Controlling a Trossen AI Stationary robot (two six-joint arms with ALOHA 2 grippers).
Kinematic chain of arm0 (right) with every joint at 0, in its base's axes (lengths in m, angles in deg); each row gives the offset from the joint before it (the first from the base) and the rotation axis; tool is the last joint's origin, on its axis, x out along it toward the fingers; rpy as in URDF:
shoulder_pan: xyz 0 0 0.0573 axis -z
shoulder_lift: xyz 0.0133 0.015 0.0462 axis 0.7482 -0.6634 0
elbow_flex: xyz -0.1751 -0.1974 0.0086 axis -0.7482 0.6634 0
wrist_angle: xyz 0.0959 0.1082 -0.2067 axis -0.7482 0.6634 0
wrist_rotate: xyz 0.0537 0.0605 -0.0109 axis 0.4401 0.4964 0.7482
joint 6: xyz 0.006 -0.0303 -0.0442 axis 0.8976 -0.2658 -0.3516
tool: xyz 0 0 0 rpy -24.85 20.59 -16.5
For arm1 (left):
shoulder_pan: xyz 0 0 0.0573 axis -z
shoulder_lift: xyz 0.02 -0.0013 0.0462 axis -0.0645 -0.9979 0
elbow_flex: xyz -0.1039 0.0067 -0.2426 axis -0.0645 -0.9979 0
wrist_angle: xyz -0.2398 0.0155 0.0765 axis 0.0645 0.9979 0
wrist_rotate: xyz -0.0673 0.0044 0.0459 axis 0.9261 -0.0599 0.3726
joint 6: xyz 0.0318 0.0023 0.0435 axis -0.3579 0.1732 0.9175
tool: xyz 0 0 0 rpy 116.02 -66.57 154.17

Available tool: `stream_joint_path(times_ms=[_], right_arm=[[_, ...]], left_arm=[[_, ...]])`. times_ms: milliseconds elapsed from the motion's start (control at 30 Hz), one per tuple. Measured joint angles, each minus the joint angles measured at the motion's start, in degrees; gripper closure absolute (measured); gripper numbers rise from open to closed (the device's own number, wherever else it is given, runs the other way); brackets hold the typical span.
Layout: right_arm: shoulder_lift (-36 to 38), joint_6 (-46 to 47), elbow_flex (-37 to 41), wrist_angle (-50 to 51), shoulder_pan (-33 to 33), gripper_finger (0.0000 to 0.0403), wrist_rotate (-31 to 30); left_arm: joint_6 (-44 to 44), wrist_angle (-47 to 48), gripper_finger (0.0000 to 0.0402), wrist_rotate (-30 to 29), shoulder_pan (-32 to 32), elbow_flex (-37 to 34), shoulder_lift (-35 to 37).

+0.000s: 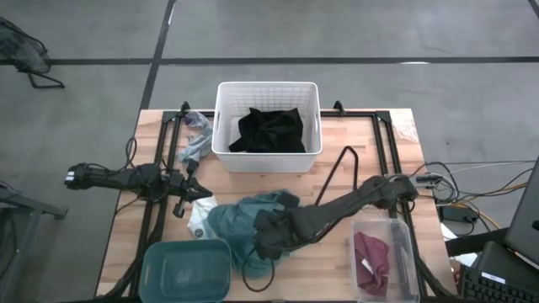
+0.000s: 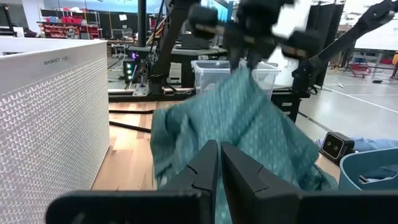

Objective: Pick & Place Cloths
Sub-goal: Put the green shirt into the white bin

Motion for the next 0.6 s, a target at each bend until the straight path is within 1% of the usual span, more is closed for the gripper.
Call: stream_joint_path(times_ms=[133, 400, 500, 600], right_arm=[[5.4, -0.4, 0.7, -0.2, 0.3, 0.0381, -2.1], [16.5, -3.6, 0.7, -3.5, 1.0, 0.0381, -13.1], [20.9, -7.0, 0.7, -6.8, 2.5, 0.0381, -16.3], [24.8, -12.3, 0.7, -12.6, 3.8, 0.0382, -19.1]], left_arm=[[0.0, 0.0, 0.0376, 0.0, 0.0, 0.0, 0.0], [0.0, 0.0, 0.0376, 0.0, 0.0, 0.0, -0.1], [0.0, 0.0, 0.0376, 0.0, 0.0, 0.0, -0.1], [0.0, 0.0, 0.0376, 0.0, 0.0, 0.0, -0.1]])
